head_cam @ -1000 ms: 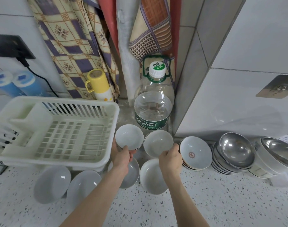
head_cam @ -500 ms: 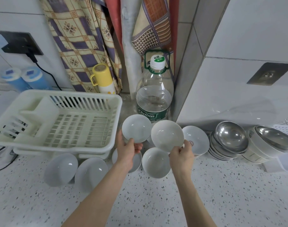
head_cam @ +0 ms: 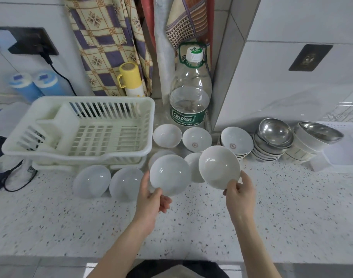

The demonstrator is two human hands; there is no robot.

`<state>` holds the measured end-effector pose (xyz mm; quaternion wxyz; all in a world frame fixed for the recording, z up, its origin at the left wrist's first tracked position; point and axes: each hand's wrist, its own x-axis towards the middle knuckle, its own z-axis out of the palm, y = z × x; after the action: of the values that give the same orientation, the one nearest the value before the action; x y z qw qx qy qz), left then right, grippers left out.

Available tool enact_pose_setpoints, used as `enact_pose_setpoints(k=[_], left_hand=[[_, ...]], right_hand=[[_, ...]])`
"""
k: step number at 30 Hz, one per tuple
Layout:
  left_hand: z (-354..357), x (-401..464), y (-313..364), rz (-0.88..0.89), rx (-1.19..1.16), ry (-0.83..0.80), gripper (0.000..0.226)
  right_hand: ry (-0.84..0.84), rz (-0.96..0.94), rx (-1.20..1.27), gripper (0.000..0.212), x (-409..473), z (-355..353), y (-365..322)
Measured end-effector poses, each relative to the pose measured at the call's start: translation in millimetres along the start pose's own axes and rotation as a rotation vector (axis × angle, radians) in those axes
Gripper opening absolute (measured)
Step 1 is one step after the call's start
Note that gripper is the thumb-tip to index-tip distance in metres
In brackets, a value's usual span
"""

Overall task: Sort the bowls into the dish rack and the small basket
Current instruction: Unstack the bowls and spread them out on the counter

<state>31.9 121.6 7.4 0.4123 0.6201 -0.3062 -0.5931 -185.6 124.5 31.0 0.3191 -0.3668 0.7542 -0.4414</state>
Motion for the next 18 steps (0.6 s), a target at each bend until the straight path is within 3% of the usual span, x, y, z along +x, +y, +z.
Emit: enact_pose_setpoints(k=[8, 18], left_hand=[[-32.3, -38.0, -47.5, -0.088, 0.026, -0.001, 0.07], [-34.5, -31.5, -65.4, -0.153, -0.02, 0.024, 0.07]], right_hand=[[-0.091, 0.079, -0.113, 0.047, -63.3, 3.0, 43.6], [-0.156, 0.191, -0.173, 0.05, -74.7, 10.7, 60.9]])
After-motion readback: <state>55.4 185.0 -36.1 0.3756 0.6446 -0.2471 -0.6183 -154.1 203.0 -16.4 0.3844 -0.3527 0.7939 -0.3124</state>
